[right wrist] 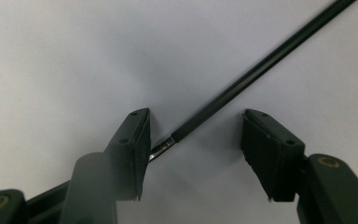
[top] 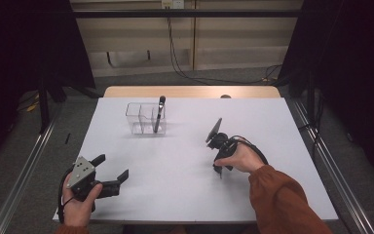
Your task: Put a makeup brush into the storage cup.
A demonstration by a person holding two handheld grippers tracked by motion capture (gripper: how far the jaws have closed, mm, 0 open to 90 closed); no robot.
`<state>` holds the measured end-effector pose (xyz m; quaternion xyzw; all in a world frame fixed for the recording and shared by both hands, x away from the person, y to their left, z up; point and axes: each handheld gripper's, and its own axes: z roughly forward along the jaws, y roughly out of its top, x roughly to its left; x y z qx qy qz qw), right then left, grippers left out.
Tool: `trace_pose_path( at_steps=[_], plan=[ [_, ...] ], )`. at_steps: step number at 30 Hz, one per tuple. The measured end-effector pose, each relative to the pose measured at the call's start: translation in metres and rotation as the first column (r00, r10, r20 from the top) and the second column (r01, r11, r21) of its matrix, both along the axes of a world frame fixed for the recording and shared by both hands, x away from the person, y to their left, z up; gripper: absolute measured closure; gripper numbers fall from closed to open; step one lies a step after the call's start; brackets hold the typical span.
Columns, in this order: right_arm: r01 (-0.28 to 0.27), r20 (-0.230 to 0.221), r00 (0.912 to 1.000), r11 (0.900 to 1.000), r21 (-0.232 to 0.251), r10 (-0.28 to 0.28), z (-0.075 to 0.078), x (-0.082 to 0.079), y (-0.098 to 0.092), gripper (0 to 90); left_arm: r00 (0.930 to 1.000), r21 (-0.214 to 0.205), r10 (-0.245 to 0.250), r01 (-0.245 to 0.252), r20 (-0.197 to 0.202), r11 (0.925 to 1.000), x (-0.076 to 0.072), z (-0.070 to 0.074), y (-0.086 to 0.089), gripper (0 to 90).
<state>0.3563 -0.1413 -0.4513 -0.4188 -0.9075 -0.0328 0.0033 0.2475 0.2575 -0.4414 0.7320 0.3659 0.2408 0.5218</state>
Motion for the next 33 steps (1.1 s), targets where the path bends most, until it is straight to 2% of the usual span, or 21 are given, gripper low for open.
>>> trace_pose_path(
  at_steps=[4, 6, 9, 13, 30, 33],
  plan=[
    [-0.002, -0.018, 0.9998, 1.0000, -0.005, 0.002, 0.000, 0.003, -0.001, 45.7, 1.0000, 0.002, -0.001, 0.001, -0.003, 1.0000, 0.000, 0.000, -0.001, 2.8],
    [-0.015, -0.024, 0.9996, 0.9998, -0.017, 0.014, 0.000, 0.004, 0.000, 47.2, 1.0000, 0.004, -0.006, 0.006, 0.000, 1.0000, 0.000, 0.000, -0.001, 2.8],
    [-0.005, -0.048, 0.9989, 0.9994, -0.036, 0.004, 0.002, 0.007, 0.002, 50.2, 1.0000, 0.007, -0.007, 0.007, 0.002, 0.9999, 0.000, 0.000, -0.001, 2.8],
    [-0.008, -0.049, 0.9988, 0.9991, -0.041, 0.006, 0.002, 0.008, 0.001, 55.9, 1.0000, 0.010, -0.009, 0.009, 0.000, 0.9999, 0.000, 0.000, -0.001, 2.8],
    [0.028, -0.069, 0.9971, 0.9992, -0.030, -0.030, 0.003, 0.012, -0.008, 85.6, 1.0000, 0.011, 0.007, -0.007, -0.003, 0.9999, 0.000, -0.001, 0.000, 2.5],
    [0.028, -0.075, 0.9967, 0.9993, -0.026, -0.029, 0.003, 0.013, -0.009, 86.8, 1.0000, 0.009, 0.002, -0.002, -0.003, 1.0000, 0.000, -0.001, -0.001, 2.5]
  ],
)
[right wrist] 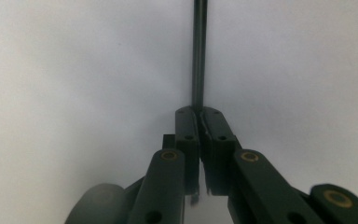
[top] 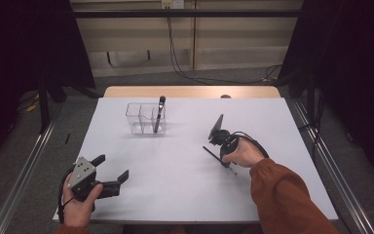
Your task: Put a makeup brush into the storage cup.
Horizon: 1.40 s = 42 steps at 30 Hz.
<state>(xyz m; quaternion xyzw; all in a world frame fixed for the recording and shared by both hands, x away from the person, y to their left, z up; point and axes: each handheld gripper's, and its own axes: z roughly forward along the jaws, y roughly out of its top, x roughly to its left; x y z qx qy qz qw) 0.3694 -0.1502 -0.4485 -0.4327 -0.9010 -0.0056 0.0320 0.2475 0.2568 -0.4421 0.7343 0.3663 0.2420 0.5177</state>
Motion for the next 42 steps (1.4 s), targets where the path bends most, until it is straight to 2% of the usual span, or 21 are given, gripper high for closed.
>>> trace_pose_path(
  at_steps=[11, 18, 26, 32, 34, 37, 38, 42],
  plan=[
    [0.006, 0.000, 1.0000, 0.9997, 0.022, -0.006, 0.000, 0.000, -0.003, 87.0, 1.0000, 0.007, -0.002, 0.002, -0.001, 1.0000, 0.002, 0.000, -0.001, 2.5],
    [0.025, -0.002, 0.9997, 0.9972, 0.070, -0.025, 0.000, 0.000, -0.011, 87.1, 1.0000, 0.004, -0.001, 0.001, -0.001, 1.0000, 0.002, 0.000, -0.001, 2.5],
    [0.046, 0.033, 0.9982, 0.9946, 0.092, -0.049, 0.002, -0.005, -0.019, 87.1, 1.0000, 0.010, 0.001, -0.001, 0.000, 0.9999, 0.001, 0.000, 0.000, 2.5],
    [0.061, 0.068, 0.9951, 0.9855, 0.158, -0.072, 0.011, -0.009, -0.026, 87.1, 1.0000, 0.010, 0.002, -0.002, 0.000, 0.9999, 0.001, 0.000, 0.000, 2.5],
    [0.078, 0.063, 0.9938, 0.9781, 0.193, -0.091, 0.012, -0.010, -0.028, 87.0, 1.0000, 0.013, 0.001, -0.001, 0.002, 0.9999, 0.001, 0.000, 0.000, 2.5],
    [0.092, 0.087, 0.9894, 0.9656, 0.243, -0.116, 0.015, -0.010, -0.033, 87.0, 1.0000, 0.014, 0.002, -0.002, 0.003, 0.9999, 0.001, 0.000, 0.000, 2.5],
    [0.090, 0.102, 0.9874, 0.9589, 0.269, -0.121, 0.016, -0.011, -0.034, 87.1, 1.0000, 0.015, 0.000, 0.000, 0.004, 0.9999, 0.001, 0.000, 0.000, 2.6],
    [0.070, 0.160, 0.9789, 0.9434, 0.324, -0.128, 0.023, -0.015, -0.038, 87.0, 1.0000, 0.016, -0.004, 0.004, 0.004, 0.9999, 0.001, 0.000, -0.001, 2.8]
  ],
)
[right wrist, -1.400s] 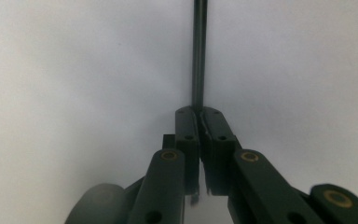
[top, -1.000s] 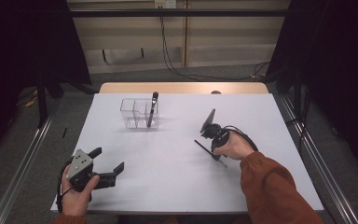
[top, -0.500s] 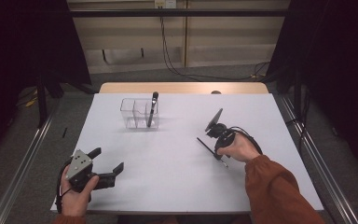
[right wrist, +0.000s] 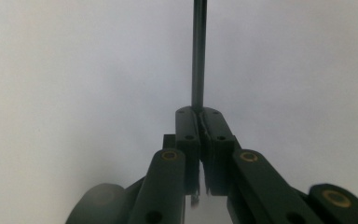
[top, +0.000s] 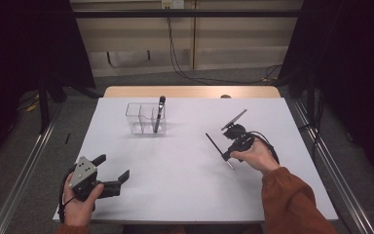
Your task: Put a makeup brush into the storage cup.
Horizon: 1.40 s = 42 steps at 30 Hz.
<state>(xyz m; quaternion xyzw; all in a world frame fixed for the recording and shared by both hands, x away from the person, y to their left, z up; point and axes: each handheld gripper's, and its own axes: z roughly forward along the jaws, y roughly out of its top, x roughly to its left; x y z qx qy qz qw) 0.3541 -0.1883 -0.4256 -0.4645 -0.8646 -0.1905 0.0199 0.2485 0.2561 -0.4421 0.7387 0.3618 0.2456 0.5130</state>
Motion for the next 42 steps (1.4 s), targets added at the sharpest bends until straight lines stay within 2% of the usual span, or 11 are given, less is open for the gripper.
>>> trace_pose_path(
  at_steps=[1, 3, 5, 6, 11, 18, 23, 26, 30, 38, 42],
  plan=[
    [0.000, 0.012, 0.9999, 1.0000, 0.004, 0.000, 0.001, -0.001, -0.001, 86.9, 1.0000, 0.000, 0.003, -0.003, 0.000, 1.0000, 0.000, 0.000, 0.000, 2.7],
    [-0.013, 0.057, 0.9983, 0.9987, 0.050, 0.010, 0.002, -0.002, -0.005, 87.0, 1.0000, -0.006, 0.008, -0.008, -0.001, 0.9999, 0.000, 0.000, 0.001, 2.7],
    [0.005, 0.079, 0.9968, 0.9978, 0.065, -0.010, 0.003, -0.004, -0.006, 87.0, 1.0000, -0.008, 0.006, -0.006, -0.002, 1.0000, 0.000, 0.000, 0.001, 2.7],
    [-0.006, 0.106, 0.9944, 0.9958, 0.091, -0.004, 0.004, -0.005, -0.007, 87.0, 1.0000, -0.006, 0.007, -0.007, -0.003, 1.0000, 0.000, 0.000, 0.001, 2.7],
    [-0.021, 0.186, 0.9826, 0.9875, 0.156, -0.008, 0.005, -0.011, -0.010, 87.0, 1.0000, -0.006, 0.009, -0.009, -0.002, 0.9999, 0.000, 0.000, 0.001, 2.7],
    [-0.036, 0.303, 0.9523, 0.9695, 0.242, -0.040, 0.006, -0.018, -0.014, 87.0, 1.0000, -0.008, 0.008, -0.008, -0.001, 0.9999, 0.000, 0.000, 0.001, 2.7],
    [-0.029, 0.342, 0.9372, 0.9632, 0.267, -0.066, 0.003, -0.022, -0.015, 87.0, 0.9999, -0.014, 0.011, -0.011, -0.006, 0.9998, 0.000, 0.000, 0.001, 2.8],
    [-0.028, 0.368, 0.9259, 0.9558, 0.293, -0.086, 0.000, -0.025, -0.017, 86.9, 0.9999, -0.014, 0.014, -0.014, -0.005, 0.9998, 0.000, 0.000, 0.001, 2.8],
    [-0.036, 0.405, 0.9071, 0.9362, 0.349, -0.116, -0.001, -0.029, -0.022, 86.9, 0.9999, -0.010, 0.011, -0.011, -0.004, 0.9999, 0.000, 0.000, 0.001, 2.7],
    [-0.050, 0.465, 0.8704, 0.9100, 0.412, -0.163, -0.002, -0.035, -0.030, 86.9, 0.9999, -0.012, 0.012, -0.012, -0.001, 0.9999, 0.000, 0.000, 0.001, 2.7],
    [-0.056, 0.477, 0.8602, 0.8957, 0.441, -0.181, -0.001, -0.039, -0.032, 87.0, 0.9999, -0.009, 0.011, -0.011, 0.000, 0.9999, 0.000, 0.000, 0.001, 2.7]
  ],
)
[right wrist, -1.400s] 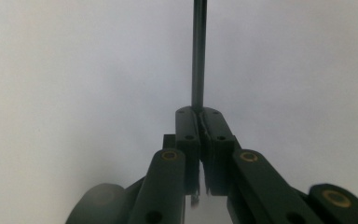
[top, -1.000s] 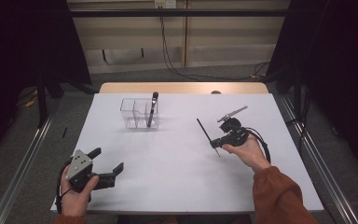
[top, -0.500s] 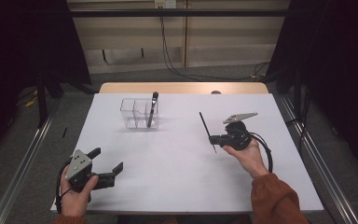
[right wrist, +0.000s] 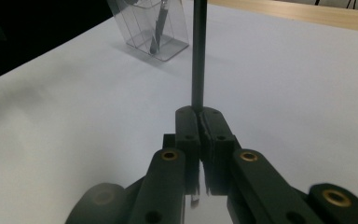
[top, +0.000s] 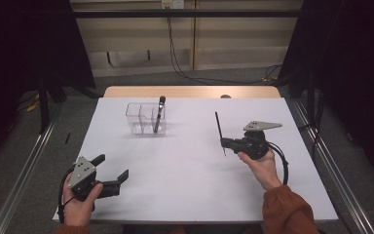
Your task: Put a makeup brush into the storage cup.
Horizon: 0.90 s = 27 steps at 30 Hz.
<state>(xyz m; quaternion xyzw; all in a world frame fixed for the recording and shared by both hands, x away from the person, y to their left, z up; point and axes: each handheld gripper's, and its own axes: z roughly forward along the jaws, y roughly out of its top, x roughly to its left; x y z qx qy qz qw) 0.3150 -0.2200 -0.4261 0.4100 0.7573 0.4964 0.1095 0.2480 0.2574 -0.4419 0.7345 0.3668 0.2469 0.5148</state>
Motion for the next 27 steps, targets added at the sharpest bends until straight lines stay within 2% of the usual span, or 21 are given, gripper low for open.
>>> trace_pose_path(
  at_steps=[4, 8, 13, 18, 21, 23, 26, 27],
  plan=[
    [-0.021, 0.011, 0.9997, 0.9992, 0.033, 0.021, 0.004, -0.005, 0.001, 86.9, 1.0000, -0.001, 0.003, -0.003, 0.003, 1.0000, -0.001, 0.001, 0.002, 2.7],
    [-0.067, 0.017, 0.9977, 0.9960, 0.059, 0.066, 0.008, -0.012, 0.005, 87.0, 1.0000, -0.006, 0.005, -0.005, 0.006, 1.0000, -0.002, 0.001, 0.001, 2.7],
    [-0.139, 0.031, 0.9901, 0.9874, 0.076, 0.137, 0.016, -0.021, 0.013, 86.9, 1.0000, -0.017, 0.000, 0.000, 0.005, 0.9999, -0.001, 0.001, 0.001, 2.5],
    [-0.192, 0.027, 0.9814, 0.9769, 0.095, 0.190, 0.017, -0.024, 0.022, 86.9, 0.9999, -0.040, 0.012, -0.012, 0.004, 0.9991, -0.001, 0.004, 0.003, 2.5],
    [-0.227, 0.019, 0.9738, 0.9702, 0.084, 0.227, 0.016, -0.024, 0.028, 86.9, 1.0000, -0.038, -0.005, 0.005, 0.002, 0.9993, -0.001, 0.005, 0.002, 2.4],
    [-0.255, 0.016, 0.9670, 0.9645, 0.070, 0.254, 0.016, -0.026, 0.034, 86.9, 0.9992, -0.035, -0.040, 0.040, 0.002, 0.9986, -0.002, 0.006, -0.001, 2.5],
    [-0.289, 0.011, 0.9574, 0.9557, 0.057, 0.289, 0.017, -0.027, 0.043, 86.9, 0.9956, -0.058, -0.093, 0.094, 0.011, 0.9939, -0.004, 0.008, -0.006, 2.4],
    [-0.303, 0.008, 0.9531, 0.9516, 0.055, 0.303, 0.017, -0.028, 0.046, 86.9, 0.9950, -0.045, -0.098, 0.099, 0.018, 0.9941, -0.004, 0.009, -0.008, 2.2]
  ],
)
